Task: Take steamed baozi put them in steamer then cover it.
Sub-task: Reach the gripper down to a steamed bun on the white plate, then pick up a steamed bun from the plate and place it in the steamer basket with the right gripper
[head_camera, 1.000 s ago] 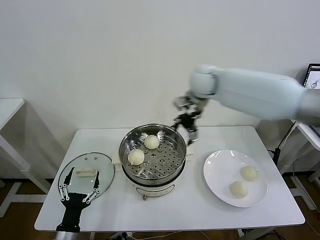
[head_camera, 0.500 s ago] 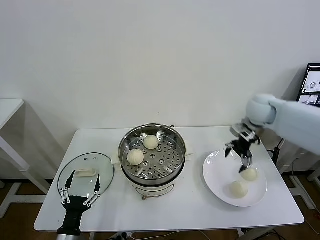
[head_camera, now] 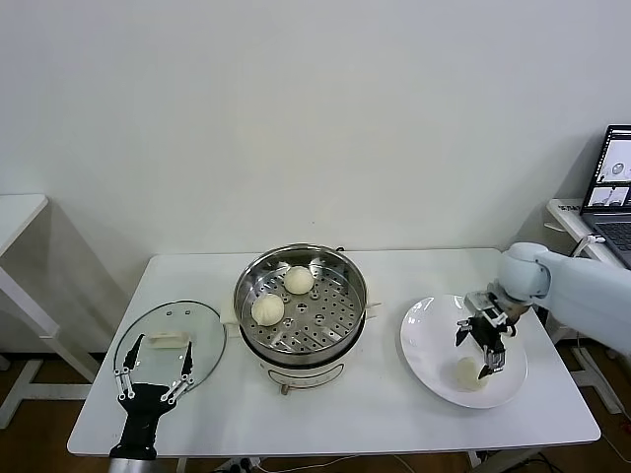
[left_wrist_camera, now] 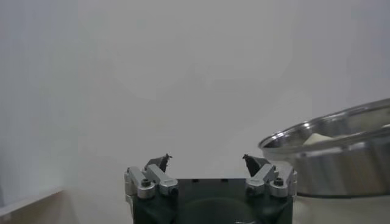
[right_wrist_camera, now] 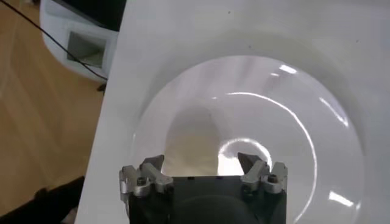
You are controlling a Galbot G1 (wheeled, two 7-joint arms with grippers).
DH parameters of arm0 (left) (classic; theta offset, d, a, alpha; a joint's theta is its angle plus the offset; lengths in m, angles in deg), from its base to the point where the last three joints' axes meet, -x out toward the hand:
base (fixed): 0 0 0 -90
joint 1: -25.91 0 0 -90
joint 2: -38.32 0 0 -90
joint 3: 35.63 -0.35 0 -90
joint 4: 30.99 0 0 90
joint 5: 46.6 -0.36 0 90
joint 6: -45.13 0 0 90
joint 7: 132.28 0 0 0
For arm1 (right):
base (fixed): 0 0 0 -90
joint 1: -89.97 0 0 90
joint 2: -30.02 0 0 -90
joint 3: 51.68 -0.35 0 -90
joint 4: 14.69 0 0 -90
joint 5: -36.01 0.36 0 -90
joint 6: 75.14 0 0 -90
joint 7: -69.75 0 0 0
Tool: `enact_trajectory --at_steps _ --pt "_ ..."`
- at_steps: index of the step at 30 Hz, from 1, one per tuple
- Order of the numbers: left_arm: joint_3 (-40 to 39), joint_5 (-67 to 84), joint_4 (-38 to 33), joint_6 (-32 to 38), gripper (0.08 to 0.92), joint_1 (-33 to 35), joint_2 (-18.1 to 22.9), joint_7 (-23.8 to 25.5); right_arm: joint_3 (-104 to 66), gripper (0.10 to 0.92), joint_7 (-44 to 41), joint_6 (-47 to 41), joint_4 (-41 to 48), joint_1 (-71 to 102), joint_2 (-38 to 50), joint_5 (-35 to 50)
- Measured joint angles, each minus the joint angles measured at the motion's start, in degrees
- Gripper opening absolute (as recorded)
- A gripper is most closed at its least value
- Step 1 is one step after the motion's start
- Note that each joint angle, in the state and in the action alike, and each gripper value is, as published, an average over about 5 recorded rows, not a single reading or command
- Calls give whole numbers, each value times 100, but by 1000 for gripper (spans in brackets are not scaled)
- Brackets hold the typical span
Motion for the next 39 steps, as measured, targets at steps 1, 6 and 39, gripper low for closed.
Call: enact_trajectory --at_steps 1,6,39 --pt "7 0 3 -2 823 1 -4 -1 -27 823 39 -7 13 54 3 -21" --pt "32 3 10 -5 823 -1 11 -3 -146 823 179 -41 46 284 17 -105" --pt "-42 5 -9 -33 823 -17 -33 1 -180 640 -271 1560 -247 -1761 -1062 179"
